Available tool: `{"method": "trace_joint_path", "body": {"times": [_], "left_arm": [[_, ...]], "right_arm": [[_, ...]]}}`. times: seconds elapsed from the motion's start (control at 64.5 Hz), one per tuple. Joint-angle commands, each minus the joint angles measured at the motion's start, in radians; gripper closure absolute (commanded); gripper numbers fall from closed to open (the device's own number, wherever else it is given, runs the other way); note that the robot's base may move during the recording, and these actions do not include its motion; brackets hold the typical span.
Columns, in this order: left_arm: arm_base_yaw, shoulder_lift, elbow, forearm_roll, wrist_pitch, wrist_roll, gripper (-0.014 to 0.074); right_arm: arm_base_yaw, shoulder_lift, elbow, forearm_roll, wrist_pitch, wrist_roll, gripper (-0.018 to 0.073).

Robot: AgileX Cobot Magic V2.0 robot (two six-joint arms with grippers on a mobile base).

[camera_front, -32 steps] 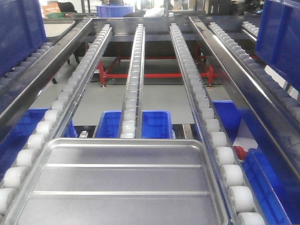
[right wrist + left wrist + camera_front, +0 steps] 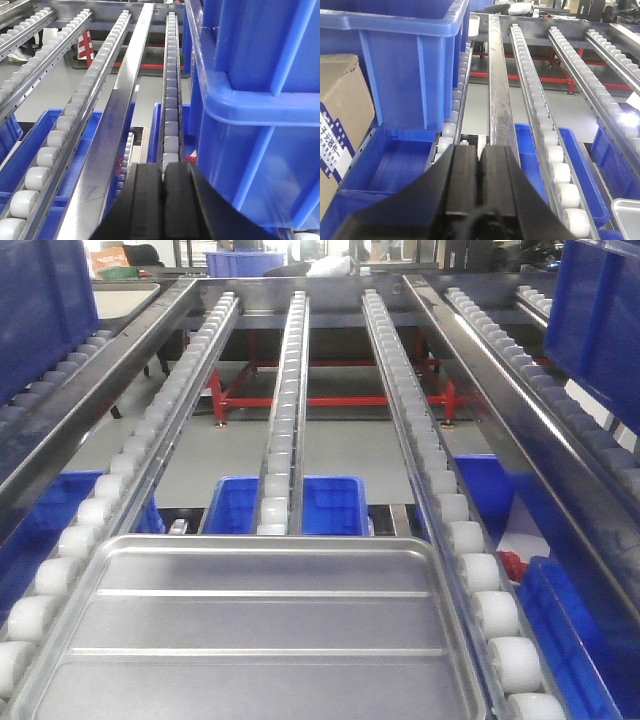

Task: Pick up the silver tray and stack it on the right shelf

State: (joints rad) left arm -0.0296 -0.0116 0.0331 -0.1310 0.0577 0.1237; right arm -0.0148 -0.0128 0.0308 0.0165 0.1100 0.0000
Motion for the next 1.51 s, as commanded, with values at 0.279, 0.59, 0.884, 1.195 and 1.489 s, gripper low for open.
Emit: {"method": "trace_joint_path", "body": {"times": [0.279,0.59,0.884,1.195,1.489], "left_arm": [[-0.006,-0.006,-0.097,0.004,0.037,-0.005,0.0696],[-0.008,0.175,-0.433,0.024,0.488,-0.002,0.0696],[-0.008,0.501,-0.658,-0.015,0.907,-0.002,0.0697],[-0.008,0.652,-0.649,-0.218,0.877,-0.011,0.069],[-0.014,0.745,-0.649,-0.055,0.776,-0.19,0.069]], "right_arm": [[0.01,-0.004,-0.057,0.008,-0.169,0.055,0.0504],[0.081,0.303,-0.359,0.026,0.299,0.055,0.0504],[0.163,0.674,-0.604,0.12,0.663,0.055,0.0504],[0.177,0.886,-0.647,0.213,0.646,0.123,0.0499],[0.319,1.076,-0.692,0.174,0.47,0.316,0.0485]]}}
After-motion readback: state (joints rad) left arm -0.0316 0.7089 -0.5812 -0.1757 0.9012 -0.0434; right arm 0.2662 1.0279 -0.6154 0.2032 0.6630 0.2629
